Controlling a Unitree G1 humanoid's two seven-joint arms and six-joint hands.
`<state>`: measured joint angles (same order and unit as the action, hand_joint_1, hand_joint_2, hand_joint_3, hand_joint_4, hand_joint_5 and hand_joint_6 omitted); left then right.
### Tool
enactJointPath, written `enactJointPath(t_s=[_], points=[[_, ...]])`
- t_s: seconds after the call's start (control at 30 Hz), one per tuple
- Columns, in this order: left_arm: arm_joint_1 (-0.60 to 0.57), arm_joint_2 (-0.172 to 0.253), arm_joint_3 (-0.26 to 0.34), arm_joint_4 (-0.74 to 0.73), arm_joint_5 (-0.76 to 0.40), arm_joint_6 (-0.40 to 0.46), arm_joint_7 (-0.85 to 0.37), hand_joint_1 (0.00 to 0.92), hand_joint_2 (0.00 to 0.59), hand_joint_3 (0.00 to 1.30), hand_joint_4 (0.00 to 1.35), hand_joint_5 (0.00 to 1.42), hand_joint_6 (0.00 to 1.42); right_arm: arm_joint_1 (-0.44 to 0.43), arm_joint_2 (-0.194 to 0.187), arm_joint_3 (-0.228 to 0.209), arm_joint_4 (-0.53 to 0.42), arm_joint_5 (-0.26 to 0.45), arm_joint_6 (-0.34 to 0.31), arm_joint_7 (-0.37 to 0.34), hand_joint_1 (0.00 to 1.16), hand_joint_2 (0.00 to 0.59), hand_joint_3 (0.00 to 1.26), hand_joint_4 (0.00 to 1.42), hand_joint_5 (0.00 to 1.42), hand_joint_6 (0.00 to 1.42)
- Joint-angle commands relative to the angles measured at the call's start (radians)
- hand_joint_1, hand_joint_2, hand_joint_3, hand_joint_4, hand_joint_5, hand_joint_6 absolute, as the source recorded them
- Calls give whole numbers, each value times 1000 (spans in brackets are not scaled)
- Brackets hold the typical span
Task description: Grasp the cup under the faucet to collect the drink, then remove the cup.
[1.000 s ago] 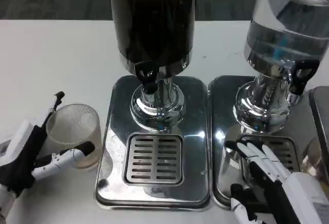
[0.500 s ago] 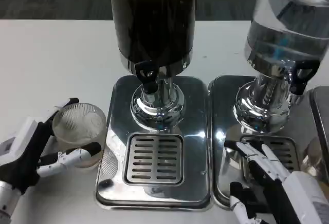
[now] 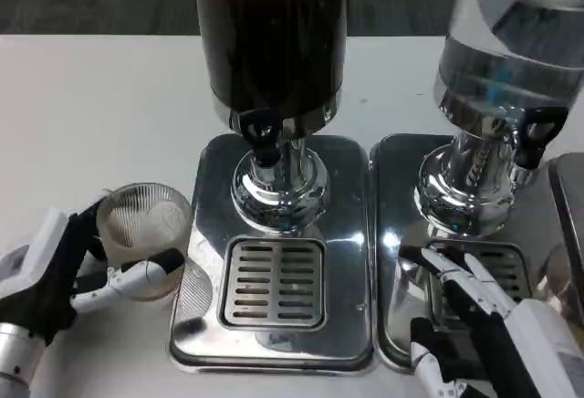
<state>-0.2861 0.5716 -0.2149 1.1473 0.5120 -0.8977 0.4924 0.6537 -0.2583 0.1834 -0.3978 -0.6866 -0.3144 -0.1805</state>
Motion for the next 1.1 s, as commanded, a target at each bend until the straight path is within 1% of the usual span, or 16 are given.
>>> enactJointPath(t_s=[0.03, 0.4, 0.73, 0.97, 1.1], points=[[3, -14, -5, 1, 2, -29, 12, 237, 233, 308, 341, 628, 713, -4, -7, -12, -10, 18, 2, 16, 486, 568, 178, 164, 62, 145], [28, -13, -2, -11, 4, -45, 38, 224, 232, 320, 353, 634, 724, -15, -13, -25, -6, 43, -4, 35, 476, 572, 172, 175, 72, 161], [55, -10, 4, -29, 4, -61, 62, 216, 234, 330, 366, 649, 742, -9, -16, -23, -10, 47, -4, 33, 471, 572, 169, 187, 85, 162], [81, -11, 26, -60, -9, -80, 77, 215, 234, 330, 372, 651, 746, -7, -20, -23, -13, 51, -8, 34, 469, 572, 169, 187, 86, 162], [99, -9, 51, -89, -24, -100, 73, 215, 234, 336, 377, 651, 748, -7, -19, -20, -11, 52, -7, 34, 469, 572, 169, 187, 86, 162]])
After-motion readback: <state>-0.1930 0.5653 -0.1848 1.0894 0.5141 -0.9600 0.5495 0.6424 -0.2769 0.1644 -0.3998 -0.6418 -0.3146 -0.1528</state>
